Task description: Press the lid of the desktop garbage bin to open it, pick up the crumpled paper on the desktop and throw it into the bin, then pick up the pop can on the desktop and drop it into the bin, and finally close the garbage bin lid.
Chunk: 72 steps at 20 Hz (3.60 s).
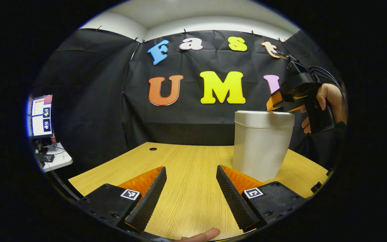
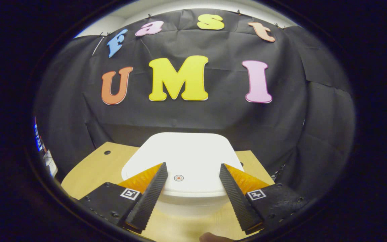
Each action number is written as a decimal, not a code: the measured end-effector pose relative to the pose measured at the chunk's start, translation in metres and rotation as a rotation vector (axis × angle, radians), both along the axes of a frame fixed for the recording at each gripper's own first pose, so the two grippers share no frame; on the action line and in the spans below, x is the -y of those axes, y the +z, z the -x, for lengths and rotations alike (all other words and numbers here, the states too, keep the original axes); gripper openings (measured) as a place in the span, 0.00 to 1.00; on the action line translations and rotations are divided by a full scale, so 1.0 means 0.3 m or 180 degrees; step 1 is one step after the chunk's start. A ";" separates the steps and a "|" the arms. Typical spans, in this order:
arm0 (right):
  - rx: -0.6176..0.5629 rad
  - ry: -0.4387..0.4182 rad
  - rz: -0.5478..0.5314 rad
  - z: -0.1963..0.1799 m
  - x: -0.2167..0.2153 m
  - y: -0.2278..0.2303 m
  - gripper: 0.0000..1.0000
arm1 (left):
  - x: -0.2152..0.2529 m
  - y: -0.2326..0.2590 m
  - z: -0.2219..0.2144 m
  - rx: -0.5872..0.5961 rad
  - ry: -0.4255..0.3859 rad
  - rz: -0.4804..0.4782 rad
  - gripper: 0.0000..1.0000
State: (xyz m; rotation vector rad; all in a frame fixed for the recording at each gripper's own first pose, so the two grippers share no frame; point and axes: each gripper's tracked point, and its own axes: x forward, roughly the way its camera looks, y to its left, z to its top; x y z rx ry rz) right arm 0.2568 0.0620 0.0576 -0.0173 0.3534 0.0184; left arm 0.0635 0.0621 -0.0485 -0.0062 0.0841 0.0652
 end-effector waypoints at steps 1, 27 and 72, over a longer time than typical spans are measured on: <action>0.0103 -0.0016 -0.0022 -0.003 0.001 0.014 0.99 | 0.004 -0.003 -0.006 0.0005 -0.0019 0.0036 0.96; 0.1075 0.0179 0.0041 0.288 0.098 -0.192 0.96 | 0.276 0.037 -0.305 0.0019 -0.0159 -0.0056 0.96; 0.0702 0.0102 -0.0280 0.384 0.116 -0.300 0.96 | 0.290 0.057 -0.198 0.0169 -0.0262 -0.0251 0.96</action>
